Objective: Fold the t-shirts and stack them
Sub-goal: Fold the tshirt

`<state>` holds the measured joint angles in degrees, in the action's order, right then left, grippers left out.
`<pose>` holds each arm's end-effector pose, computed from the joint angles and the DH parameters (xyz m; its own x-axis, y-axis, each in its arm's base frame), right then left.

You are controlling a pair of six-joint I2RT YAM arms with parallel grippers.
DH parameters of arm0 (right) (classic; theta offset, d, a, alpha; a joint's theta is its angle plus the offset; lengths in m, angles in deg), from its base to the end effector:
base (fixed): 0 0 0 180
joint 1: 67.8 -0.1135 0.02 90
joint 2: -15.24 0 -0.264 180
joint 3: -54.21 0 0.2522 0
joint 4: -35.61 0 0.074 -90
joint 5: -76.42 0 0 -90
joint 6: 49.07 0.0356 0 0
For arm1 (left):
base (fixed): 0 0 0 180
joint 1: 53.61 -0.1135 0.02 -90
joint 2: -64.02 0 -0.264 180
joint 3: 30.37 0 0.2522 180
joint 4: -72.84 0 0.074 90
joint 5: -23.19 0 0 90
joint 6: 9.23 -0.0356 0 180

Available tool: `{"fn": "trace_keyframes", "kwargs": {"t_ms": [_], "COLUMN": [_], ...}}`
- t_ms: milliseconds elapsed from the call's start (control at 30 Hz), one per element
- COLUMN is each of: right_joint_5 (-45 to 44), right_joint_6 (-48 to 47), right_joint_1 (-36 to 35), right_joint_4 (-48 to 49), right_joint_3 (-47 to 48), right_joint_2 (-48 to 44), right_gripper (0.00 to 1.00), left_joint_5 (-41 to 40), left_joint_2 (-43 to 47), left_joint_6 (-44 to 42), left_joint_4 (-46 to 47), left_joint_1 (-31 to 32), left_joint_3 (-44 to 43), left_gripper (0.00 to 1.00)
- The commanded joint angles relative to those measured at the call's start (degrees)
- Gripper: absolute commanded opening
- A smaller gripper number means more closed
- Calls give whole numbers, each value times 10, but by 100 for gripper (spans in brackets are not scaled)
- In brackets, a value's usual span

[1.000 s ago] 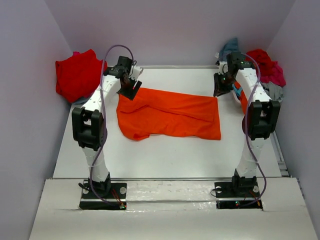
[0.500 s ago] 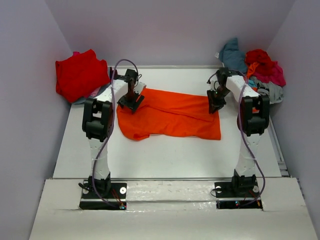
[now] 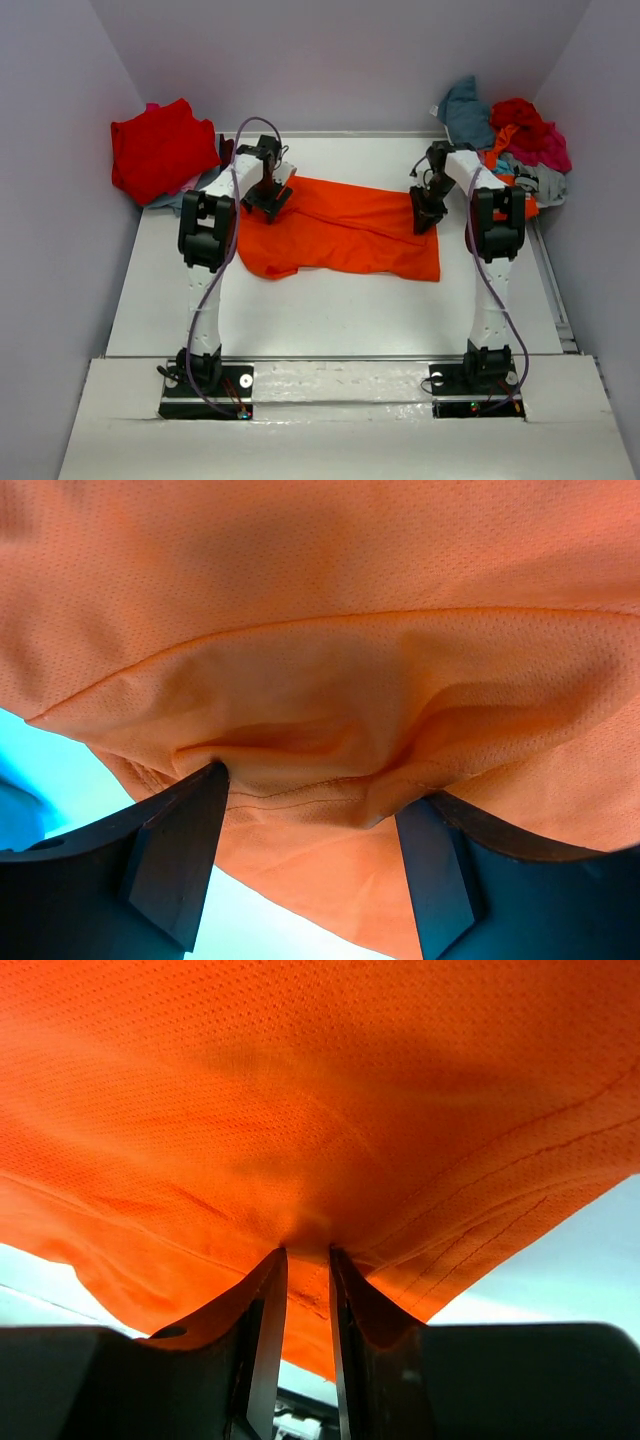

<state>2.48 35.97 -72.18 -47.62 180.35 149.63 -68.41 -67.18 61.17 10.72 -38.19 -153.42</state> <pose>0.4494 0.0443 0.1578 -0.9873 -0.1590 0.0018 -0.1522 0.9485 0.2777 0.4635 -0.1268 0.1732 -0.7687 0.5599 -0.3092 0.5462 0.8262 0.1380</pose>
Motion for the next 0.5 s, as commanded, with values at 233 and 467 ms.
{"fn": "trace_keyframes", "kwargs": {"t_ms": [233, 467], "right_joint_5": [-86, -150], "right_joint_6": [20, 19], "right_joint_1": [1, 6], "right_joint_4": [33, 71], "right_joint_3": [152, 193], "right_joint_2": [98, 103], "right_gripper": [32, 34], "left_joint_5": [-17, -7], "left_joint_2": [-46, -56], "left_joint_6": [-7, -3], "left_joint_4": [-10, -4], "left_joint_1": [2, 2], "left_joint_3": [-61, -75], "left_gripper": [78, 78]}}
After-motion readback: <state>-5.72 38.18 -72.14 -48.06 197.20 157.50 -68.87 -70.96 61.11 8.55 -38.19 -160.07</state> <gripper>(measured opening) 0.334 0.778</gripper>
